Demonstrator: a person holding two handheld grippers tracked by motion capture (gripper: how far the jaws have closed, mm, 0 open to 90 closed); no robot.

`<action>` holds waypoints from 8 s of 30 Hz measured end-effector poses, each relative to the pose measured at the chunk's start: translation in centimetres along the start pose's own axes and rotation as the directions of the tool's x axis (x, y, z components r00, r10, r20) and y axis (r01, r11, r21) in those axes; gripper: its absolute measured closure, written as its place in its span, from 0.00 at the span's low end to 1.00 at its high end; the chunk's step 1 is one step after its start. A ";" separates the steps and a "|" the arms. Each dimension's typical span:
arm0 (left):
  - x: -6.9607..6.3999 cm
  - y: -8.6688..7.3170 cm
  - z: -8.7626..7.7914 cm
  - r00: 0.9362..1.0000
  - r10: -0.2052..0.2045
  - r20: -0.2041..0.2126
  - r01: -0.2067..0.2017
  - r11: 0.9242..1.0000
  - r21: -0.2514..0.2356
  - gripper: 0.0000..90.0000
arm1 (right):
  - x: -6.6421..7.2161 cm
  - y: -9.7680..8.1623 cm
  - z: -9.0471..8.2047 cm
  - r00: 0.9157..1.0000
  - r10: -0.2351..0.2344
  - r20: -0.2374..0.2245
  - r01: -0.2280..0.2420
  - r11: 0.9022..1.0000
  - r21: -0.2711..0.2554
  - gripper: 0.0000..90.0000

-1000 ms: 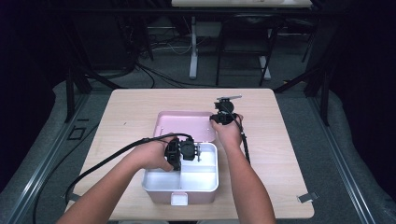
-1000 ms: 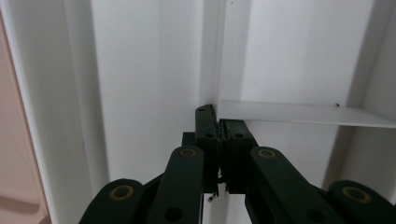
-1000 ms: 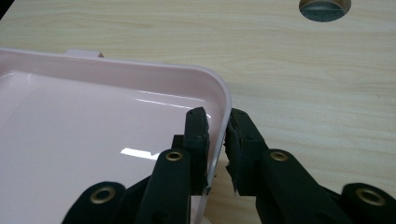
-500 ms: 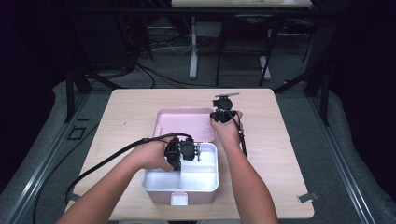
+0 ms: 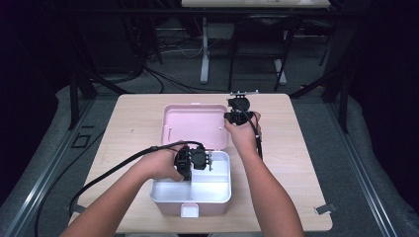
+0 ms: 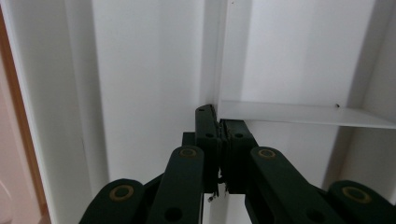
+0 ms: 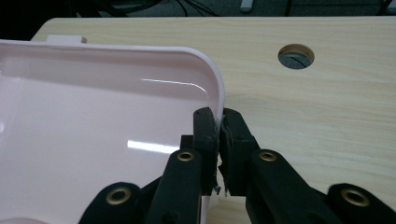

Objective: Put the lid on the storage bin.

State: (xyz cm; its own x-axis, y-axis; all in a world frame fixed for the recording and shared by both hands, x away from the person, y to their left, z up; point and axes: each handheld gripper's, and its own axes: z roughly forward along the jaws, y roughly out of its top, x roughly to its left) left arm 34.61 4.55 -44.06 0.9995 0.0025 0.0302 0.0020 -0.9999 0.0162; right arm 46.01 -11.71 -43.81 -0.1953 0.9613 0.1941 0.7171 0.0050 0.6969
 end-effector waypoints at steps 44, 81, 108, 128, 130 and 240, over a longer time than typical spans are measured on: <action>-0.6 -2.0 -2.3 0.986 -0.158 -0.055 0.153 0.985 -0.083 0.76 | 2.0 -1.2 -8.5 0.988 -0.153 -0.019 0.149 0.977 -0.150 0.97; 0.3 -13.8 -3.1 0.835 -0.548 0.045 0.522 0.765 -0.378 0.77 | 2.0 -1.2 -8.5 0.988 -0.154 -0.024 0.149 0.977 -0.151 0.96; 2.5 -15.2 -5.7 0.637 -0.770 -0.022 0.548 0.473 -0.689 0.77 | 2.0 -1.6 -8.8 0.988 -0.151 -0.032 0.143 0.974 -0.177 0.96; 4.3 -14.6 -6.4 0.532 -0.846 -0.031 0.454 0.316 -0.833 0.73 | 1.8 -2.2 -9.0 0.987 -0.152 -0.046 0.138 0.966 -0.216 0.96; 4.5 -14.5 -6.4 0.523 -0.852 -0.027 0.446 0.300 -0.843 0.74 | 1.8 -2.2 -9.0 0.987 -0.155 -0.043 0.142 0.965 -0.221 0.96; -3.4 -15.9 -6.9 0.610 -0.792 0.031 0.280 0.180 -0.943 0.70 | 1.8 -6.7 -14.8 0.948 -0.240 -0.208 0.132 0.894 -0.429 0.78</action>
State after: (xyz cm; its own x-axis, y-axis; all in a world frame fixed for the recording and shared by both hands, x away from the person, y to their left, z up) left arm 30.95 20.59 -37.56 0.6094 0.7925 -0.0250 0.2518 -0.1636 0.9539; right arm 30.99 -14.11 -37.95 -0.4965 0.8531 0.1601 0.3282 0.0138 0.9445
